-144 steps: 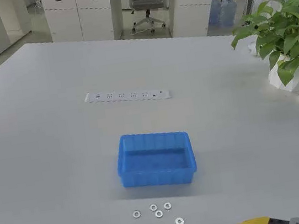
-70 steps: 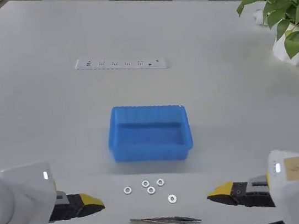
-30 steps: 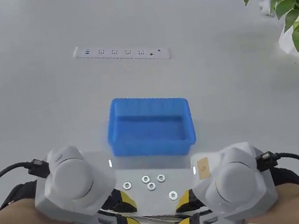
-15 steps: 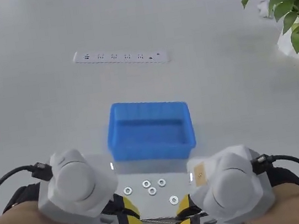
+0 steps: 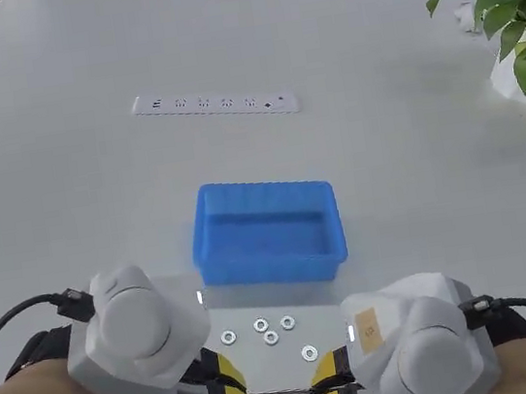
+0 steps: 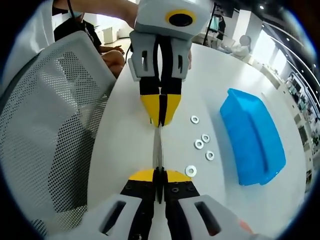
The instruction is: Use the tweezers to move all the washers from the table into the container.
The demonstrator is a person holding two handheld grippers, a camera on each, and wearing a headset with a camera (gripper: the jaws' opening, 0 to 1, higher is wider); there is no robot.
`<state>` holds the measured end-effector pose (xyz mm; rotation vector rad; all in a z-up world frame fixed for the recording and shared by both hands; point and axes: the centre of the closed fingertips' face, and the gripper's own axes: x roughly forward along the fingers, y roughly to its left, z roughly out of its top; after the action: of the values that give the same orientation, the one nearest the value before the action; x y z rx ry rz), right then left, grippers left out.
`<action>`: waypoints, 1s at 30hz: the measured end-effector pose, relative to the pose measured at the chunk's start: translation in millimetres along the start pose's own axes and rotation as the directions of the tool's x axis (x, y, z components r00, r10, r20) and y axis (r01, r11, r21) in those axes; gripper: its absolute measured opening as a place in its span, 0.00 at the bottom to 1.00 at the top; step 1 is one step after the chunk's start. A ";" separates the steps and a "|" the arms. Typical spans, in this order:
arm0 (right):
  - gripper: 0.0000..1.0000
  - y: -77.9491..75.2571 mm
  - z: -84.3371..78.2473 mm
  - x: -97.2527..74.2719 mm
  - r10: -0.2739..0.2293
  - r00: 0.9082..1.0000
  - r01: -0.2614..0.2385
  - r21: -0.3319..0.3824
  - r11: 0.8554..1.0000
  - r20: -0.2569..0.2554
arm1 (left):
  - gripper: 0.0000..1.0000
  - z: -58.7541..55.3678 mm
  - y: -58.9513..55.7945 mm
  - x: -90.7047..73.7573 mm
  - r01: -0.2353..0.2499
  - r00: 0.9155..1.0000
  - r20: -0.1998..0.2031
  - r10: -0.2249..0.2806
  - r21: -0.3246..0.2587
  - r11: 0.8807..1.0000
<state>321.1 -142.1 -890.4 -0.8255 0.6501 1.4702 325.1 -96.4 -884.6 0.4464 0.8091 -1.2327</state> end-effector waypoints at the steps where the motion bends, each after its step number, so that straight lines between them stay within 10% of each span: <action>1: 0.05 0.0 0.3 0.3 -0.008 1.000 0.008 0.004 1.000 0.008 | 0.08 -1.8 1.2 -0.9 -0.008 1.000 -0.008 0.008 0.016 1.000; 19: 0.06 4.0 -0.2 -3.5 -0.036 0.998 0.035 0.022 0.999 0.060 | 0.06 1.5 -9.1 -7.5 0.017 1.000 -0.019 -0.015 0.093 0.996; 30: 0.06 -2.8 13.9 -14.9 -0.075 0.987 0.069 0.042 0.997 0.140 | 0.05 47.2 -17.5 -45.8 -0.057 0.992 0.120 0.032 0.209 0.976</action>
<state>322.0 -139.5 -870.0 -0.7025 0.5340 1.4327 317.5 -104.6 -817.5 0.5575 0.5674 -1.2966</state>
